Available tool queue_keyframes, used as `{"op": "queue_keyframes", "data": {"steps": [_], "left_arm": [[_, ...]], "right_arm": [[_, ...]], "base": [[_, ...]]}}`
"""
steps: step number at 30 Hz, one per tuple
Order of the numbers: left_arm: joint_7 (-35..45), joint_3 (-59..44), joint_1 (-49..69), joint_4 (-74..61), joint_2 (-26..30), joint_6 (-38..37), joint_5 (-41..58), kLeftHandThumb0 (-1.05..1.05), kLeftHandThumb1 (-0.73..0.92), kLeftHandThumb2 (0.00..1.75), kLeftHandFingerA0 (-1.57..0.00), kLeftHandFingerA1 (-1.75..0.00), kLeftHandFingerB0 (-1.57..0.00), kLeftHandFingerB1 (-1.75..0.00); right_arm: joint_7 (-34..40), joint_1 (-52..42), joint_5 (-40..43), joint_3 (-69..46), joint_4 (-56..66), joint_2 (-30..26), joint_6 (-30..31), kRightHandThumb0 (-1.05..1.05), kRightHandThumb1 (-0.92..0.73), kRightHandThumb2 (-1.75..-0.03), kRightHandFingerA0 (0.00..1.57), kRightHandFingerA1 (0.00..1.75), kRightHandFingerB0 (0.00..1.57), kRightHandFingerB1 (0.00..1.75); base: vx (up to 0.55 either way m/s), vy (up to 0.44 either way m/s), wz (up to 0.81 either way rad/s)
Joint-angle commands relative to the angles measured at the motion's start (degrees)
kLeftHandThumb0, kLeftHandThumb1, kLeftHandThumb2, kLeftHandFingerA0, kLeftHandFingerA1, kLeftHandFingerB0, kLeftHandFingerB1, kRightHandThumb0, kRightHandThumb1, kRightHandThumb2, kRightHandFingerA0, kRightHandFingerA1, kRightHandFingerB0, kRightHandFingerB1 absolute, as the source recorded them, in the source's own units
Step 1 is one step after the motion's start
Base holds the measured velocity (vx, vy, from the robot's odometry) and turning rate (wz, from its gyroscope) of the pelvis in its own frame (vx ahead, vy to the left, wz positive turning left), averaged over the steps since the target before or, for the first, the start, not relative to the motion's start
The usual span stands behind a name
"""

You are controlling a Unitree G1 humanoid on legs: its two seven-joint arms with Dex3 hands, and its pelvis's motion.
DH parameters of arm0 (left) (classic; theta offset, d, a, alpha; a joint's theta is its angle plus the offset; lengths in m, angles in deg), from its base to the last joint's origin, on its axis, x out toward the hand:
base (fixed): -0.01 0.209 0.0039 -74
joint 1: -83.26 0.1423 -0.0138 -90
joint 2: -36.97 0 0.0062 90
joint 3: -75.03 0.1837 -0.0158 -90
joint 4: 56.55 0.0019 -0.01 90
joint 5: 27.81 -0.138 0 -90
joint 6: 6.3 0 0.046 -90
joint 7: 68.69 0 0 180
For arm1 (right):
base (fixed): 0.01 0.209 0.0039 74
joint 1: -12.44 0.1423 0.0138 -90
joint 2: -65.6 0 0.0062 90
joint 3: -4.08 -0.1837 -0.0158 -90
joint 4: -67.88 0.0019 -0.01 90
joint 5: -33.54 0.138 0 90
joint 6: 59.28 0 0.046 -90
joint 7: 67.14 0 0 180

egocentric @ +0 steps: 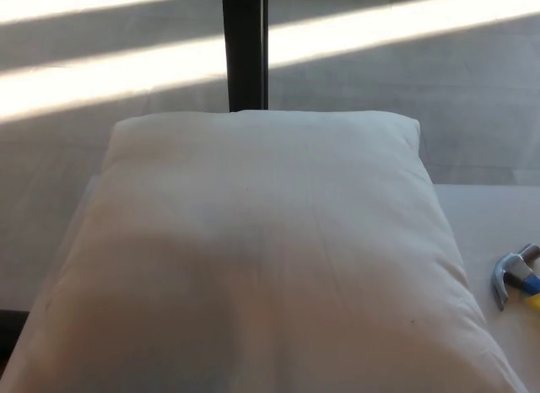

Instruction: A hammer is kept on the right hand side and a pillow is kept on the left hand side on the desk infront of the robot and the robot uses its right hand to pick up the hammer and makes a downward swinging motion to hit the pillow

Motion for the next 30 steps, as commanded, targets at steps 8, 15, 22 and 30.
{"op": "queue_keyframes", "data": {"steps": [8, 15, 22, 30], "left_arm": [[0.3, -4.4, -1.4, 2.9, 2.1, -2.8, 6.2, -0.56, 0.54, 0.56, -0.71, -0.65, -0.68, -0.50], [0.4, -3.5, -1.1, 3.7, 2.1, -3.4, 6.5, -0.60, 0.54, 0.57, -0.72, -0.64, -0.73, -0.54], [0.3, -3.6, -1.4, 3.9, 2.1, -3.0, 6.9, -0.56, 0.55, 0.57, -0.73, -0.65, -0.72, -0.54], [0.6, -3.0, -1.2, 3.4, 1.9, -3.5, 6.5, -0.57, 0.55, 0.57, -0.71, -0.65, -0.72, -0.56]], "right_arm": [[4.7, 5.0, 7.1, -9.1, -2.1, -5.0, -0.2, -0.83, -0.78, -0.64, 0.05, 0.40, 0.00, 0.10], [2.4, 9.0, 9.1, -11.5, 9.5, -9.5, 2.3, -1.02, -0.74, -1.08, 0.00, 0.07, 0.00, 0.00], [0.0, 12.0, 2.2, -3.8, 35.0, -12.4, 4.2, -1.00, -0.67, -1.05, 0.00, 0.03, 0.10, 0.16], [2.6, 16.8, -11.6, 7.8, 38.5, -16.7, 4.9, -1.05, -0.63, -1.05, 0.00, 0.03, 0.12, 0.12]], "base": [[0.00, 0.000, 0.00], [0.00, 0.000, 0.00], [0.00, 0.000, 0.00], [0.00, 0.000, 0.00]]}}
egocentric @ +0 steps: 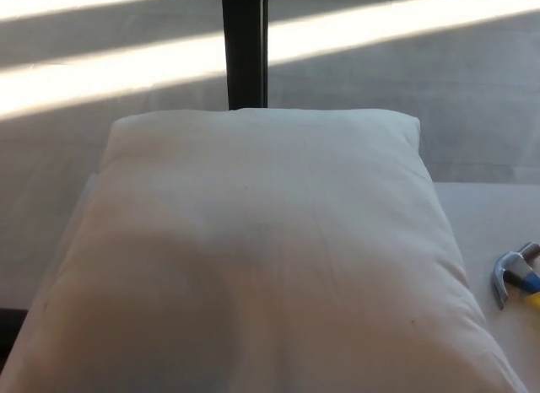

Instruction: A hammer is kept on the right hand side and a pillow is kept on the left hand side on the desk infront of the robot and the robot uses its right hand to pick up the hammer and makes a downward swinging motion to hit the pillow

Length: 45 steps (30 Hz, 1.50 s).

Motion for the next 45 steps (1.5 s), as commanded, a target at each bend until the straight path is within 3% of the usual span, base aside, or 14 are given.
{"op": "queue_keyframes", "data": {"steps": [1, 10, 11, 12, 13, 23, 24, 26, 28, 30, 36, 37, 39, 45], "left_arm": [[-0.3, 0.4, 0.1, 0.0, 0.7, -1.3, 1.2, -0.57, 0.55, 0.57, -0.73, -0.66, -0.71, -0.55], [0.3, 1.2, 0.4, 0.2, 1.1, -1.8, 0.7, -0.60, 0.56, 0.58, -0.73, -0.62, -0.78, -0.58], [0.3, 1.1, 0.3, 0.2, 1.1, -1.7, 0.9, -0.59, 0.55, 0.57, -0.72, -0.62, -0.76, -0.57], [0.4, 0.9, 0.3, 0.2, 1.0, -1.6, 1.2, -0.59, 0.55, 0.57, -0.72, -0.62, -0.76, -0.57], [0.3, 0.8, 0.2, 0.3, 1.1, -1.3, 1.3, -0.59, 0.56, 0.58, -0.72, -0.62, -0.77, -0.61], [0.4, 1.7, 0.6, -0.1, 0.9, -2.3, 1.3, -0.59, 0.55, 0.58, -0.73, -0.66, -0.77, -0.63], [0.0, 1.7, 0.2, 0.1, 1.0, -2.0, 1.5, -0.57, 0.56, 0.57, -0.74, -0.64, -0.78, -0.60], [-0.1, 2.0, 0.2, 0.0, 1.0, -2.1, 1.5, -0.58, 0.55, 0.58, -0.74, -0.65, -0.78, -0.59], [0.1, 2.4, 0.3, 0.0, 1.2, -1.9, 1.5, -0.58, 0.57, 0.58, -0.72, -0.62, -0.78, -0.59], [-0.5, 2.7, 0.1, 0.1, 1.2, -1.9, 1.4, -0.58, 0.56, 0.57, -0.75, -0.64, -0.78, -0.59], [-0.1, 2.8, 0.1, 0.4, 1.2, -2.0, 1.9, -0.59, 0.56, 0.57, -0.74, -0.63, -0.75, -0.56], [0.0, 3.1, 0.0, 0.2, 1.5, -1.9, 1.8, -0.59, 0.56, 0.57, -0.73, -0.62, -0.76, -0.57], [-0.1, 3.4, 0.0, 0.4, 1.6, -2.0, 1.6, -0.60, 0.56, 0.57, -0.74, -0.63, -0.73, -0.55], [-0.5, 3.6, -0.1, 0.3, 1.4, -2.0, 2.0, -0.59, 0.56, 0.57, -0.76, -0.65, -0.73, -0.53]], "right_arm": [[0.0, 5.5, -15.7, 12.0, 7.0, -7.3, 3.1, -0.96, -0.55, -1.02, 0.00, 0.10, 0.09, 0.17], [-4.7, 9.8, -20.8, 25.9, -0.2, -7.8, 7.3, -0.82, -0.44, -0.90, 0.00, 0.15, 0.06, 0.22], [-5.1, 9.6, -21.0, 26.7, 0.0, -7.9, 7.5, -0.99, -0.55, -0.61, 0.00, 0.13, 0.07, 0.28], [-5.8, 9.1, -21.3, 27.9, 0.4, -8.1, 7.6, -0.99, -0.55, -0.61, 0.00, 0.13, 0.07, 0.28], [-7.2, 9.2, -20.9, 28.6, 0.2, -8.2, 8.4, -0.91, -0.52, -0.93, 0.00, 0.04, 0.11, 0.18], [-10.8, 10.6, -22.1, 35.2, -1.4, -7.3, 13.8, -0.76, -0.44, -0.87, 0.00, 0.15, 0.07, 0.31], [-11.3, 11.0, -22.3, 35.6, -2.0, -6.8, 14.8, -0.83, -0.56, -0.58, 0.00, 0.21, 0.12, 0.27], [-10.7, 11.7, -22.7, 36.1, -4.2, -6.2, 14.6, -0.76, -0.42, -0.87, 0.00, 0.21, 0.07, 0.35], [-10.5, 12.5, -22.4, 35.9, -6.7, -5.5, 14.4, -0.82, -0.56, -0.58, 0.00, 0.26, 0.16, 0.27], [-10.8, 13.0, -22.5, 35.9, -8.5, -5.2, 14.6, -0.75, -0.43, -0.87, 0.00, 0.18, 0.13, 0.37], [-11.2, 15.5, -24.5, 38.2, -13.7, -4.4, 15.3, -0.76, -0.44, -0.86, 0.00, 0.20, 0.13, 0.36], [-11.5, 15.7, -24.6, 38.4, -14.1, -4.0, 15.1, -0.79, -0.55, -0.58, 0.00, 0.27, 0.16, 0.27], [-10.5, 16.4, -26.4, 40.2, -13.9, -2.3, 16.9, -0.71, -0.42, -0.85, 0.00, 0.20, 0.13, 0.37], [-9.9, 16.1, -28.2, 42.3, -13.2, -0.5, 17.7, -0.75, -0.45, -0.84, 0.00, 0.19, 0.12, 0.35]], "base": [[0.00, 0.000, 0.00], [0.00, 0.000, 0.00], [0.00, 0.000, 0.00], [0.00, 0.000, 0.00], [0.00, 0.000, 0.00], [0.00, 0.000, 0.00], [0.00, 0.000, 0.00], [0.00, 0.000, 0.00], [0.00, 0.000, 0.00], [0.00, 0.000, 0.00], [0.00, 0.000, 0.00], [0.00, 0.000, 0.00], [0.00, 0.000, 0.00], [0.00, 0.000, 0.00]]}}
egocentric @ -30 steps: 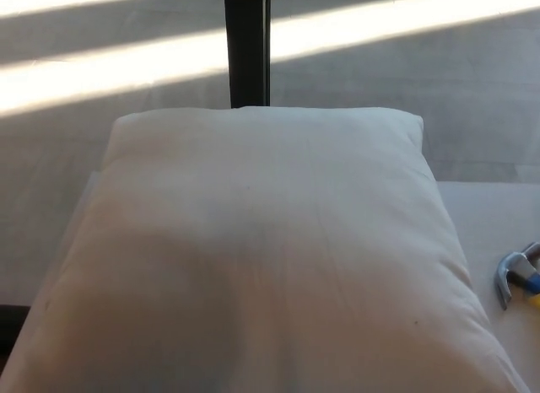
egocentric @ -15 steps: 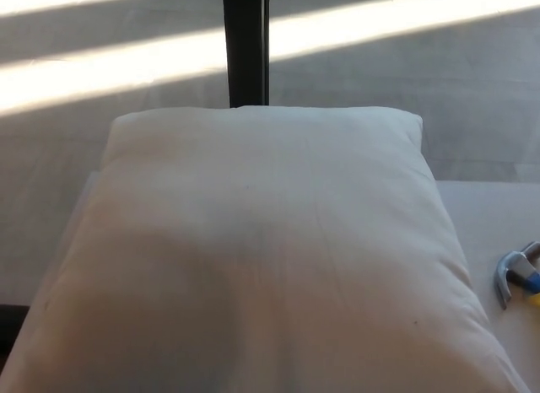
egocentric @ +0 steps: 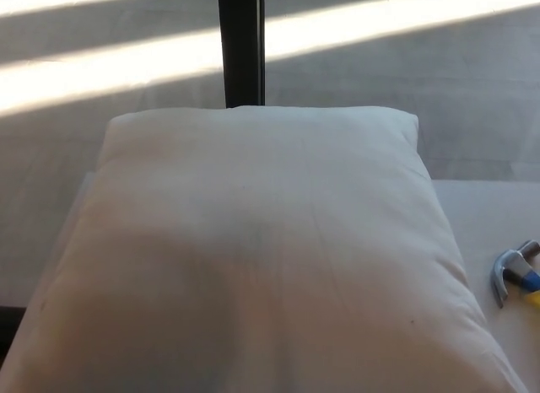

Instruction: A hammer is kept on the right hand side and a pillow is kept on the left hand side on the desk infront of the robot and the robot uses its right hand to pick up the hammer and makes a downward swinging motion to hit the pillow

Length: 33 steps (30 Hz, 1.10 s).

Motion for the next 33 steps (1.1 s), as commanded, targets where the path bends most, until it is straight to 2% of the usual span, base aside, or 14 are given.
{"op": "queue_keyframes", "data": {"steps": [1, 15, 16, 17, 18, 19, 20, 21, 23, 25, 28, 29, 30, 33], "left_arm": [[0.0, 0.1, 0.1, 0.0, 1.1, -1.0, 0.7, -0.61, 0.56, 0.57, -0.74, -0.66, -0.73, -0.54], [-0.2, 1.5, 0.0, 0.0, 1.0, -1.7, 0.3, -0.60, 0.57, 0.58, -0.74, -0.64, -0.77, -0.57], [-0.4, 1.7, 0.0, 0.1, 1.1, -1.5, 0.2, -0.61, 0.58, 0.58, -0.74, -0.63, -0.73, -0.53], [-0.5, 1.8, -0.1, 0.1, 1.1, -1.4, 0.2, -0.61, 0.58, 0.58, -0.74, -0.63, -0.73, -0.53], [-0.4, 1.8, -0.1, 0.2, 1.4, -1.4, 0.1, -0.59, 0.58, 0.58, -0.75, -0.64, -0.75, -0.55], [-0.4, 2.0, -0.2, 0.3, 1.7, -1.2, 0.0, -0.59, 0.58, 0.58, -0.75, -0.64, -0.75, -0.55], [-0.4, 2.0, -0.2, 0.2, 1.7, -1.2, 0.1, -0.59, 0.58, 0.58, -0.74, -0.63, -0.75, -0.55], [0.2, 1.9, -0.2, 0.3, 1.7, -1.3, 0.3, -0.59, 0.58, 0.58, -0.73, -0.63, -0.73, -0.55], [0.6, 2.1, 0.0, 0.2, 1.6, -1.5, 0.2, -0.61, 0.58, 0.58, -0.72, -0.63, -0.71, -0.53], [0.0, 3.0, -0.1, 0.6, 1.7, -1.6, -0.7, -0.63, 0.58, 0.58, -0.75, -0.62, -0.75, -0.53], [0.3, 2.7, -0.2, 0.7, 1.7, -1.4, 0.0, -0.61, 0.58, 0.58, -0.74, -0.63, -0.74, -0.53], [0.6, 2.7, -0.2, 0.4, 1.5, -1.7, 0.1, -0.61, 0.59, 0.58, -0.74, -0.65, -0.76, -0.55], [0.6, 2.6, -0.3, 0.4, 1.5, -1.7, 0.3, -0.61, 0.58, 0.58, -0.76, -0.66, -0.76, -0.56], [0.7, 2.9, -0.4, 0.4, 1.6, -1.6, 0.1, -0.63, 0.58, 0.58, -0.75, -0.66, -0.74, -0.53]], "right_arm": [[0.3, 0.4, -2.8, 1.3, 0.0, 1.4, 2.3, -0.76, -0.45, -0.83, 0.00, 0.18, 0.12, 0.34], [3.4, -1.4, -8.2, 6.9, -3.0, 4.2, 2.0, -0.73, -0.44, -0.81, 0.03, 0.30, 0.13, 0.36], [4.6, -1.4, -8.7, 7.3, -4.7, 4.4, 2.0, -0.63, -0.56, -0.57, 0.14, 0.46, 0.19, 0.28], [5.2, -1.3, -9.0, 7.5, -5.7, 4.6, 1.9, -0.63, -0.56, -0.57, 0.14, 0.46, 0.19, 0.28], [5.7, -1.4, -8.7, 7.3, -6.7, 5.0, 1.5, -0.56, -0.46, -0.76, 0.28, 0.55, 0.11, 0.40], [6.5, -1.6, -8.2, 6.9, -8.2, 5.6, 0.8, -0.56, -0.46, -0.76, 0.28, 0.55, 0.11, 0.40], [7.9, -2.0, -7.2, 5.8, -9.3, 6.1, -0.4, -0.44, -0.58, -0.57, 0.57, 0.87, 0.21, 0.30], [9.3, -2.6, -4.6, 3.2, -10.8, 7.3, -2.1, -0.35, -0.58, -0.57, 0.56, 0.74, 0.22, 0.33], [12.2, -3.5, -6.7, 4.1, -12.2, 7.9, -4.3, -0.33, -0.63, -0.58, 0.81, 1.05, 0.28, 0.35], [15.3, -3.7, -9.0, 5.9, -13.2, 9.7, -5.0, -0.22, -0.68, -0.62, 0.76, 1.35, 0.45, 0.37], [15.6, -3.5, -9.3, 6.3, -13.3, 10.4, -5.0, -0.19, -0.64, -0.59, 0.77, 1.26, 0.53, 0.39], [15.2, -3.0, -10.3, 7.5, -13.1, 10.9, -5.0, -0.23, -0.65, -0.60, 0.77, 1.09, 0.84, 0.50], [16.2, -2.4, -12.8, 9.8, -12.7, 11.5, -4.8, -0.23, -0.58, -0.59, 0.77, 1.32, 0.79, 0.53], [19.4, -2.6, -14.4, 11.9, -10.8, 11.5, -4.8, -0.25, -0.66, -0.61, 0.76, 1.41, 0.72, 0.55]], "base": [[0.00, 0.000, 0.00], [0.00, 0.000, 0.00], [0.00, 0.000, 0.00], [0.00, 0.000, 0.00], [0.00, 0.000, 0.00], [0.00, 0.000, 0.00], [0.00, 0.000, 0.00], [0.00, 0.000, 0.00], [0.00, 0.000, 0.00], [0.00, 0.000, 0.00], [0.00, 0.000, 0.00], [0.00, 0.000, 0.00], [0.00, 0.000, 0.00], [0.00, 0.000, 0.00]]}}
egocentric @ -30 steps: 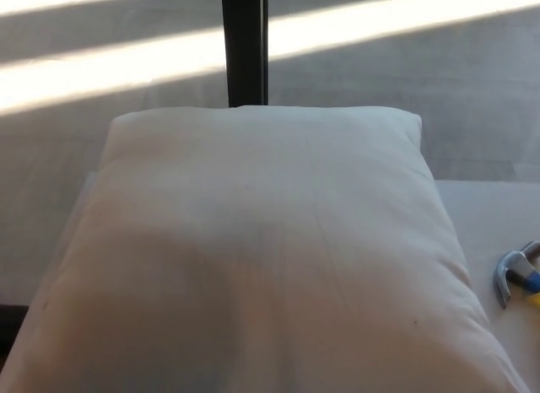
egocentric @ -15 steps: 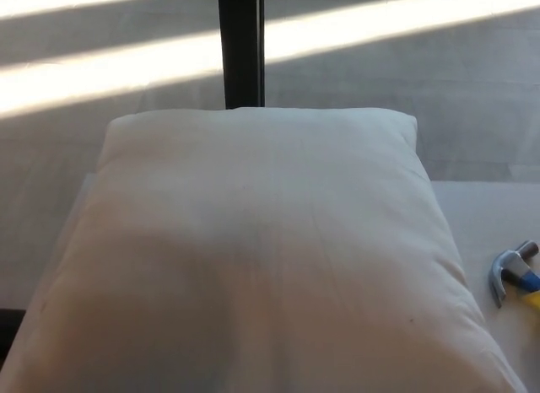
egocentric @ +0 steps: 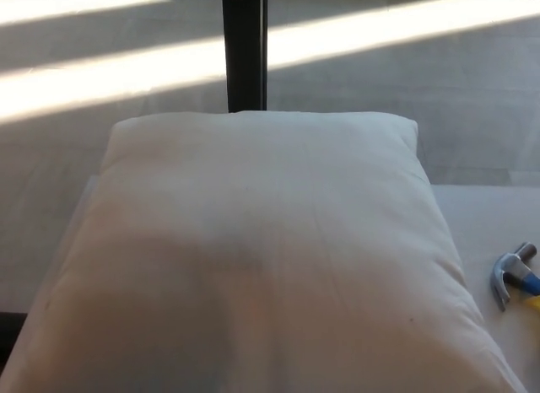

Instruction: A hammer is kept on the right hand side and a pillow is kept on the left hand side on the desk infront of the robot and the robot uses its right hand to pick up the hammer and makes a downward swinging motion to hit the pillow

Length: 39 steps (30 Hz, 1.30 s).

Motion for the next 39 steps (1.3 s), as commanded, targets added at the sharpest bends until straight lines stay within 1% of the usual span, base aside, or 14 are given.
{"op": "queue_keyframes", "data": {"steps": [1, 2, 4, 6, 10, 13, 23, 28, 30, 32, 33, 36, 38, 39], "left_arm": [[0.9, 0.8, -0.2, -0.1, 1.4, -1.5, -0.5, -0.63, 0.60, 0.58, -0.72, -0.64, -0.69, -0.51], [0.4, 1.2, 0.0, -0.1, 1.3, -2.3, -0.9, -0.63, 0.59, 0.58, -0.74, -0.63, -0.72, -0.52], [0.4, 0.1, -0.5, 0.2, 1.3, -1.2, 0.5, -0.61, 0.57, 0.58, -0.74, -0.64, -0.74, -0.53], [0.7, 0.3, -0.6, 0.2, 1.4, -1.1, 0.3, -0.61, 0.58, 0.58, -0.74, -0.65, -0.71, -0.53], [1.1, 0.4, -0.2, 0.0, 1.3, -1.9, 0.2, -0.64, 0.58, 0.58, -0.74, -0.64, -0.74, -0.54], [0.6, 0.8, -0.4, 0.1, 1.3, -1.7, -0.2, -0.62, 0.59, 0.58, -0.75, -0.65, -0.73, -0.54], [-0.1, 1.7, -0.6, 0.2, 1.5, -1.1, -0.8, -0.63, 0.60, 0.58, -0.77, -0.66, -0.76, -0.54], [2.0, 2.4, 2.1, 0.2, 1.5, -3.1, -1.2, -0.62, 0.62, 0.59, -0.73, -0.66, -0.70, -0.53], [1.7, 2.4, 1.8, 0.4, 1.7, -2.2, -1.0, -0.60, 0.64, 0.59, -0.73, -0.63, -0.67, -0.50], [1.4, 2.4, 2.0, 0.2, 1.7, -2.3, -0.9, -0.60, 0.63, 0.59, -0.76, -0.66, -0.71, -0.52], [1.8, 1.7, 2.2, 0.3, 1.7, -2.1, -0.2, -0.60, 0.62, 0.59, -0.74, -0.66, -0.70, -0.53], [2.0, 2.0, 2.5, 0.4, 1.7, -2.2, -0.5, -0.61, 0.63, 0.59, -0.74, -0.66, -0.69, -0.52], [2.5, 1.7, 2.9, 0.4, 1.6, -2.9, -0.2, -0.63, 0.62, 0.59, -0.72, -0.64, -0.68, -0.52], [2.4, 1.7, 2.9, 0.6, 1.6, -2.9, -0.2, -0.64, 0.62, 0.59, -0.73, -0.62, -0.67, -0.50]], "right_arm": [[0.7, -3.6, -4.7, 5.6, -1.1, 4.3, -0.2, -0.27, -0.71, -0.63, 0.74, 1.47, 0.72, 0.55], [1.5, -3.5, -5.1, 6.1, -1.1, 4.3, -0.6, -0.25, -0.75, -0.66, 0.73, 1.52, 0.73, 0.68], [1.7, -3.2, -5.5, 6.9, -0.7, 3.7, -1.6, -0.36, -0.67, -0.76, 0.87, 1.45, 0.70, 0.67], [0.8, -2.8, -6.0, 7.7, -0.4, 3.2, -1.6, -0.25, -0.78, -0.66, 0.74, 1.55, 0.74, 0.69], [0.1, -2.6, -7.4, 9.5, 0.1, 1.7, -3.4, -0.23, -0.75, -0.65, 0.75, 1.58, 0.78, 0.76], [-0.2, -2.5, -8.6, 11.3, 0.1, -0.2, -6.2, -0.25, -0.71, -0.63, 0.80, 1.41, 0.74, 0.52], [0.5, -2.4, -12.7, 16.7, -1.4, -3.8, -10.7, -0.28, -0.67, -0.59, 0.83, 1.49, 0.80, 0.65], [3.3, -5.0, -12.4, 17.9, -1.1, -4.5, -13.6, -0.26, -0.66, -0.59, 0.88, 1.48, 0.81, 0.58], [4.5, -5.7, -9.8, 16.1, -1.0, -4.6, -16.9, -0.23, -0.66, -0.63, 0.87, 1.54, 0.84, 0.71], [4.6, -6.4, -7.4, 14.0, -0.5, -4.3, -18.0, -0.21, -0.70, -0.66, 0.89, 1.47, 0.76, 0.55], [5.3, -7.2, -4.5, 11.3, -0.4, -3.4, -18.7, -0.18, -0.66, -0.66, 0.94, 1.35, 0.80, 0.58], [4.8, -8.3, -1.5, 7.0, 0.1, -2.0, -18.4, -0.19, -0.70, -0.68, 0.91, 1.40, 0.79, 0.60], [1.7, -8.9, 9.5, -3.5, 0.7, 1.4, -19.4, -0.13, -0.71, -0.89, 0.84, 1.64, 0.70, 1.33], [1.2, -9.1, 12.0, -6.3, 1.3, 2.2, -19.2, -0.15, -0.74, -0.72, 0.92, 1.71, 0.73, 1.06]], "base": [[0.00, 0.000, 0.00], [0.00, 0.000, 0.00], [0.00, 0.000, 0.00], [0.00, 0.000, 0.00], [0.00, 0.000, 0.00], [0.00, 0.000, 0.00], [0.00, 0.000, 0.00], [0.00, 0.000, 0.00], [0.00, 0.000, 0.00], [0.00, 0.000, 0.00], [0.00, 0.000, 0.00], [0.00, 0.000, 0.00], [0.00, 0.000, 0.00], [0.00, 0.000, 0.00]]}}
